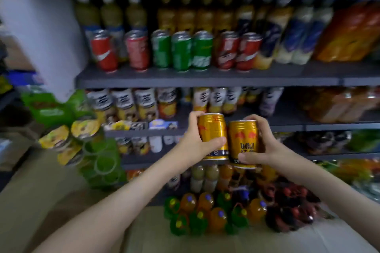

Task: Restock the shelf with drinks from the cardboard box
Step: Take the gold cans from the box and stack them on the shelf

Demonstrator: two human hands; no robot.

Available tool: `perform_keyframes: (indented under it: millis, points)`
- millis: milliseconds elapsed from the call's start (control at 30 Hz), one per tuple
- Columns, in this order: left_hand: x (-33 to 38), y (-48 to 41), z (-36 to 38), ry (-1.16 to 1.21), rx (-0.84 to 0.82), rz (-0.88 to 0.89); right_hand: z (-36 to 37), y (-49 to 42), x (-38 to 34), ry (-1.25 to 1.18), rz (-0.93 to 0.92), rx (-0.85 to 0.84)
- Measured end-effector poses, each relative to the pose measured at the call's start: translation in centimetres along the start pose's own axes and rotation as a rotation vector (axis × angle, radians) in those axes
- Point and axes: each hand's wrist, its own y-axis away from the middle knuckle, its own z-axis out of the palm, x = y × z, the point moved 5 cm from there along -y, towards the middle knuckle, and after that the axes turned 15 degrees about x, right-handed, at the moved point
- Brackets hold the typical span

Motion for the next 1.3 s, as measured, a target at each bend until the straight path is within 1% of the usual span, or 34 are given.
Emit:
perform_keyframes:
  millis: [100, 167, 400, 500, 600, 700, 833, 967, 1067, 1300]
  points:
    - [5.8, -1.8, 4.6, -0.013, -0.004, 0.132, -6.4, 0.6, -2.9, -0.044, -0.075, 0.08]
    - [9.5, -3.1, 6.4, -0.032, 0.021, 0.23, -9.9, 0.5, -4.8, -0.095, -0.117, 0.122]
    - [20.9, -9.1, 9.8, -0.07, 0.128, 0.54, -20.1, -3.9, -11.0, -0.151, -0.286, 0.204]
    - [24.2, -11.3, 11.0, -0.017, 0.196, 0.682, -24.1, -6.6, -13.8, -0.168, -0.347, 0.231]
    - [26.6, -13.6, 12.4, 0.069, 0.251, 0.786, -28.7, -9.8, -15.4, -0.226, -0.372, 0.317]
    - [29.1, -16.3, 14.2, 0.061, 0.271, 0.887, -32.7, -12.7, -16.6, -0.234, -0.38, 0.387]
    - [31.6, -19.3, 16.4, 0.051, 0.289, 0.974, -37.3, -17.2, -18.0, -0.229, -0.412, 0.431]
    - [32.7, -21.7, 18.1, 0.016, 0.333, 1.027, -40.2, -23.4, -19.0, -0.109, -0.403, 0.406]
    - [33.5, -22.6, 19.0, 0.0, 0.424, 1.105, -41.4, -28.4, -19.8, 0.011, -0.389, 0.318]
    - [35.2, -23.1, 21.5, -0.036, 0.551, 1.136, -41.4, -38.6, -21.4, 0.209, -0.384, 0.122]
